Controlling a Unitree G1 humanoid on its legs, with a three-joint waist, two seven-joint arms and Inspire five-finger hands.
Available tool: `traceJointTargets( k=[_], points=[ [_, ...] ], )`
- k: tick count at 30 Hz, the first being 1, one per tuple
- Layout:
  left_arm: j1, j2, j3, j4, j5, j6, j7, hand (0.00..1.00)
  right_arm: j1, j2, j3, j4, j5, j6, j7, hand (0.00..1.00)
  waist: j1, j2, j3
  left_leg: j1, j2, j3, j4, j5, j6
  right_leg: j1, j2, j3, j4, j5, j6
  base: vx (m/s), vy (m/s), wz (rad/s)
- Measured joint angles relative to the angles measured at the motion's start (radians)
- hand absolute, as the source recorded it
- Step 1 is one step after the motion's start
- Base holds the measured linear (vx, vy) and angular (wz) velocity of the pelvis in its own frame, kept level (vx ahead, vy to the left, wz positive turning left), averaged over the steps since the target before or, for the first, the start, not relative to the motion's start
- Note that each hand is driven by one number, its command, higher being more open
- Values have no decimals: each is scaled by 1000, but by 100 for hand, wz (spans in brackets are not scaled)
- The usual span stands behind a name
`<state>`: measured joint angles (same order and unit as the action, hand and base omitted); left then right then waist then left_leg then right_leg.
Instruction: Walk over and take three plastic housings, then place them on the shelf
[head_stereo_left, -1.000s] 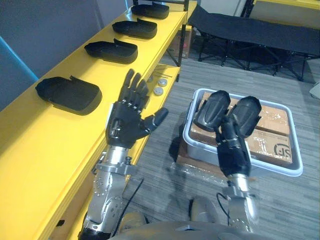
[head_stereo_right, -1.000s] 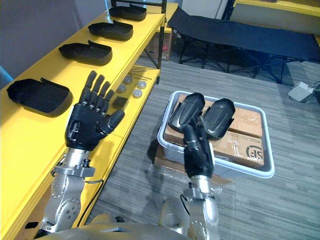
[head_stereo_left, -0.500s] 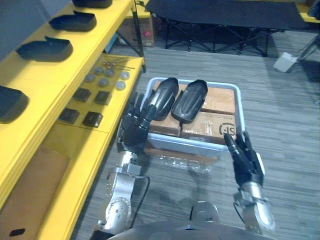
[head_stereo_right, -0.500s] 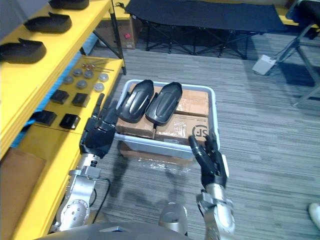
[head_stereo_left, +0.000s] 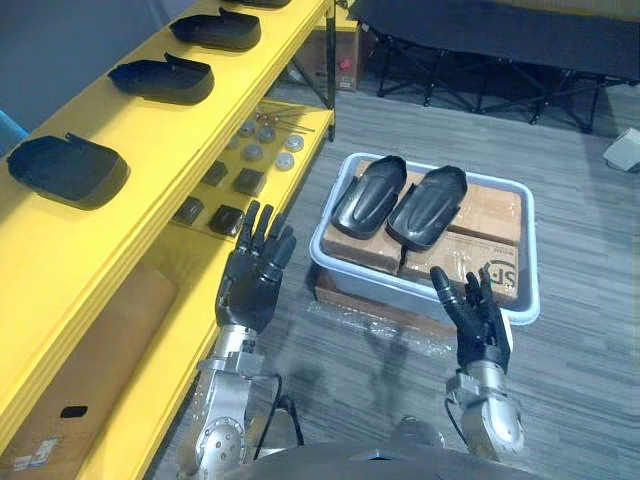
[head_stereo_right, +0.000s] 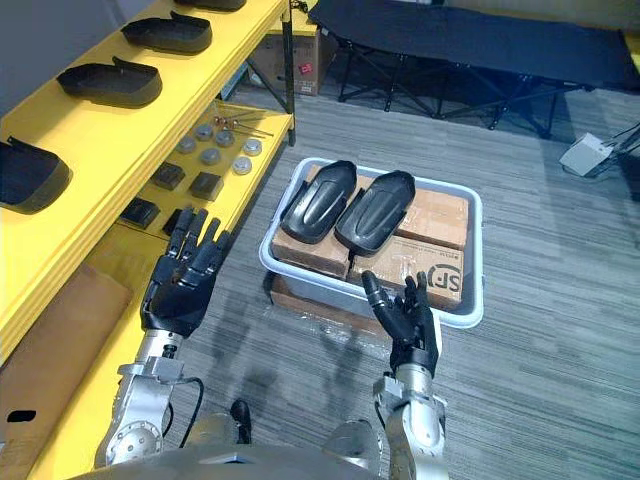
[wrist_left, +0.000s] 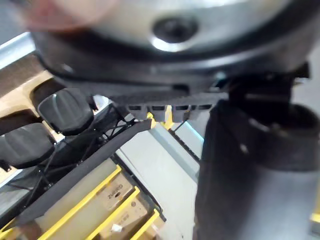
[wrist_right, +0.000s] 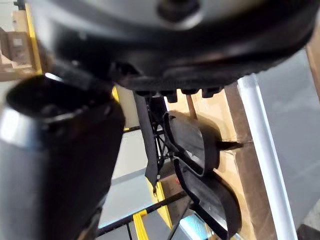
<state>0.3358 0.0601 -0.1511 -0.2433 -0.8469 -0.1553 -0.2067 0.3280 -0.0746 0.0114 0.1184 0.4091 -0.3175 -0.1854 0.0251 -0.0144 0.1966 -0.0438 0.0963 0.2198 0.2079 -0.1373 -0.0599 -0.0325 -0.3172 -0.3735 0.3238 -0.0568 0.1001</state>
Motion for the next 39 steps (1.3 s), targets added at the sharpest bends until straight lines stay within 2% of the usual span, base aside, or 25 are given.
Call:
traceJointTargets(
  k=[2, 4, 5, 7, 8, 11, 13, 14, 15, 16, 18, 19, 20, 21, 22, 23, 24, 25, 26, 27, 28, 30, 31, 34, 39],
  points=[
    [-26, 21, -1, -3, 37, 6, -9, 100, -29, 3, -3, 24, -3, 6, -50, 100, 1, -10, -3, 1, 0, 1, -9, 0, 13, -36, -4, -1, 35, 50, -11, -29, 166, -23],
    [-35, 52, 10, -4, 66, 8, -10, 100, -34, 11, -8, 54, -9, 20, -96, 100, -8, -51, -1, 25, -18, 5, -19, 5, 32, -94, -52, 0, 171, 74, -22, 18, 130, -6],
    [-33, 57, 10, -4, 73, 10, -7, 100, -30, 12, -17, 62, -10, 22, -107, 100, -10, -51, -1, 34, -19, 1, -19, 2, 36, -95, -59, 0, 194, 87, -24, 69, 75, 17],
    [-31, 60, 8, -9, 76, 10, -6, 100, -29, 13, -43, 89, -11, 31, -126, 100, -15, -33, 4, 55, -11, -11, -17, 1, 41, -105, -64, 3, 223, 75, -47, 95, 31, 21],
    [-39, 59, 20, -12, 70, 7, -4, 100, -33, 12, -45, 91, -15, 45, -130, 100, -15, -38, -2, 50, -7, -15, -8, -1, 44, -101, -41, -6, 157, -2, -56, 92, 2, 20],
    [-57, 59, 49, -8, 64, 7, 8, 100, -57, 12, -52, 92, -54, 69, -125, 100, -9, -35, 0, 45, 11, -27, 17, -15, 28, -106, -7, -12, 3, -5, -62, 81, -84, 14],
    [-61, 60, 55, -4, 64, 7, 17, 100, -74, 12, -80, 96, -76, 89, -114, 100, -1, 6, 14, 33, 71, -51, 89, -66, -6, -128, -9, -3, 5, 3, -78, 47, -172, 14],
    [-61, 62, 57, -4, 64, 7, 18, 100, -72, 12, -87, 98, -86, 92, -106, 100, -1, 9, 14, 30, 84, -64, 110, -83, -16, -130, -12, 10, 2, 30, -97, 63, -303, 39],
    [-63, 81, 68, -6, 64, 9, 17, 100, -61, 13, -90, 107, -89, 95, -91, 100, -2, -26, 9, 23, 92, -104, 145, -116, -56, -120, -25, 56, -7, 209, -95, 76, -363, 45],
    [-67, 82, 70, 0, 65, 16, 21, 100, -61, 9, -100, 114, -89, 98, -84, 100, -3, -25, 2, 19, 110, -123, 149, -125, -69, -111, -8, 63, 4, 177, -54, 120, -457, 46],
    [-69, 64, 69, -2, 64, 31, 28, 100, -77, 2, -141, 112, -89, 99, -75, 100, 1, -9, -3, 11, 177, -154, 130, -114, -106, -104, 61, 44, 1, 96, -40, 140, -373, 15],
    [-72, 64, 69, -1, 63, 34, 32, 100, -90, 1, -158, 107, -90, 99, -64, 100, 0, -16, -2, 15, 204, -158, 116, -101, -145, -94, 90, 23, -1, 32, -6, 120, -310, 2],
    [-74, 61, 69, 2, 63, 38, 35, 100, -93, -1, -165, 104, -89, 99, -60, 100, -2, -14, 0, 17, 222, -162, 112, -96, -163, -86, 107, 17, -2, 10, 7, 91, -313, 5],
    [-71, 49, 64, 6, 62, 57, 45, 100, -98, -11, -182, 102, -88, 100, -57, 100, -6, 5, -6, 24, 261, -176, 97, -78, -172, -80, 143, -3, 8, -8, -15, 108, -263, 12],
    [-74, 41, 47, 8, 62, 64, 55, 100, -103, -22, -204, 101, -87, 100, -55, 100, -8, 4, -5, 35, 270, -182, 86, -46, -152, -81, 148, -18, 36, -39, -25, 102, -257, 17],
    [-74, 35, 39, 12, 61, 65, 56, 100, -103, -31, -213, 101, -86, 101, -54, 100, -11, 2, -4, 33, 268, -183, 95, -32, -137, -80, 144, -22, 54, -55, -27, 101, -239, 31],
    [-74, 21, 27, 26, 43, 66, 57, 100, -102, -51, -230, 101, -86, 101, -44, 100, -23, 3, -3, 13, 267, -188, 154, -13, -101, -63, 135, -37, 78, -84, -31, 68, -246, 45],
    [-74, 14, 26, 43, 8, 66, 57, 100, -100, -64, -240, 101, -84, 101, -39, 100, -31, 2, 3, -15, 267, -184, 237, 15, -40, -27, 128, -54, 80, -105, -36, 61, -240, 48],
    [-74, 13, 25, 51, -12, 66, 56, 100, -95, -70, -241, 101, -79, 101, -38, 100, -33, 4, 7, -28, 270, -180, 278, 34, -12, -2, 129, -62, 70, -110, -42, 61, -208, 50],
    [-73, 11, 17, 61, -18, 66, 49, 100, -76, -81, -257, 99, -65, 99, -35, 100, -31, 8, 14, -62, 277, -169, 344, 28, -10, 45, 132, -84, 35, -115, -50, 54, -155, 47],
    [-73, -2, -1, 60, -17, 63, 30, 100, -68, -84, -288, 99, -47, 96, -39, 100, -29, 23, 13, -75, 250, -146, 332, -3, -22, 63, 131, -103, 16, -118, -55, 40, -135, 47],
    [-73, -15, -35, 60, -23, 59, -10, 100, -66, -85, -327, 98, -43, 95, -60, 100, -31, 51, 0, -68, 186, -103, 204, 5, -4, 62, 130, -117, -4, -115, -39, 25, -42, 17],
    [-73, -12, -43, 60, -24, 58, -24, 100, -67, -79, -329, 99, -43, 96, -71, 100, -30, 54, -1, -57, 176, -93, 167, 0, -6, 57, 130, -114, -8, -114, -37, 49, 16, -8],
    [-76, -3, -63, 77, -14, 55, -47, 100, -65, -67, -328, 93, -30, 97, -122, 100, -36, 51, -8, 6, 125, -34, 1, 63, -73, 17, 108, -64, -28, -76, -16, 101, 58, -32],
    [-92, 20, -61, 84, -15, 58, -50, 100, -60, -64, -329, 115, -22, 127, -145, 100, -55, 48, -10, 26, 83, -7, -19, 67, -71, 25, 84, -32, -80, -28, 6, 105, 99, -20]
  ],
)
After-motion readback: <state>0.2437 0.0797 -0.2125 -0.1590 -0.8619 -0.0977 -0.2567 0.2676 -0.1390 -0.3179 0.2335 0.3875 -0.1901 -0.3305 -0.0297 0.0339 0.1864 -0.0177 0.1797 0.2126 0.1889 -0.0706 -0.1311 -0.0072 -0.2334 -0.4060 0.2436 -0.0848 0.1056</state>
